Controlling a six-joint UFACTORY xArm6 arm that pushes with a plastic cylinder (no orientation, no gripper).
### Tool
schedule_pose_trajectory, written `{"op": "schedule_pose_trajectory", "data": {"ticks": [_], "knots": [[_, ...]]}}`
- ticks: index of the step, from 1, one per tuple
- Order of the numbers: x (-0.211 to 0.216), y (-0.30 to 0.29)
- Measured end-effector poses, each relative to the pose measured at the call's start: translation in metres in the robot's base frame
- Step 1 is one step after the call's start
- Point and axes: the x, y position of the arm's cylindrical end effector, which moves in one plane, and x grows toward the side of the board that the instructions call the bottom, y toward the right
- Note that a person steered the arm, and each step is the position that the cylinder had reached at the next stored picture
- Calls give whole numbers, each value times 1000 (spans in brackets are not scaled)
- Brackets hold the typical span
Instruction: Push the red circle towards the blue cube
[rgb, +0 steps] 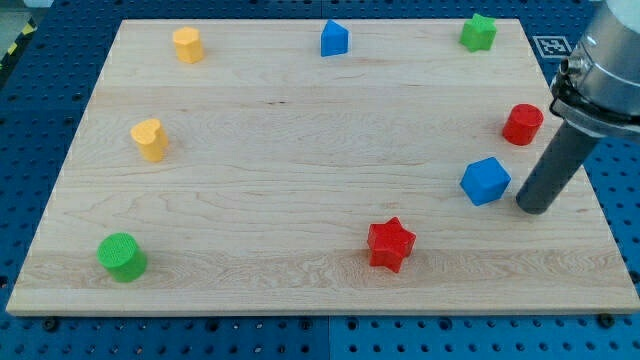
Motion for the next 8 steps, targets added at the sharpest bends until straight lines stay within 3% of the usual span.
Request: {"op": "schedule_pose_trajectory", "data": {"ticks": [3, 4, 5, 7, 8], "knots": [[-7, -22], [-10, 22], [-41, 64], [-139, 77], [-141, 72]]}}
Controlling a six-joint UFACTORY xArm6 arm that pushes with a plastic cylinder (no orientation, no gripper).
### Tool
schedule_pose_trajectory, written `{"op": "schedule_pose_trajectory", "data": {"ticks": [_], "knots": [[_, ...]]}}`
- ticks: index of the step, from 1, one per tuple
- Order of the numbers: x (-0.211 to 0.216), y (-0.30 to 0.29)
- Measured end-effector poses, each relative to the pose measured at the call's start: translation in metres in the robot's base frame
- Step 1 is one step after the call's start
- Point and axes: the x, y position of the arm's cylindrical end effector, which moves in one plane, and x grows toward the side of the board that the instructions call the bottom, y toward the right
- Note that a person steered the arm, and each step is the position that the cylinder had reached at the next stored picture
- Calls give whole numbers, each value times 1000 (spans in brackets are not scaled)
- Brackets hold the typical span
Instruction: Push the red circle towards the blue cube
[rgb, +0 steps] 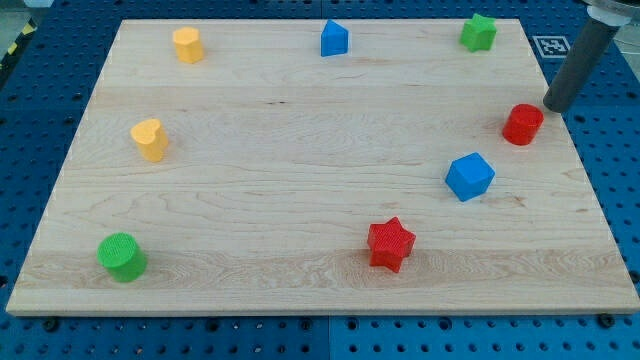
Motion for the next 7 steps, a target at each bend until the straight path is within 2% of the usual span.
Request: {"op": "schedule_pose_trajectory", "data": {"ticks": [2, 4, 6, 7], "knots": [[29, -9], [31, -60], [46, -69], [23, -79]]}}
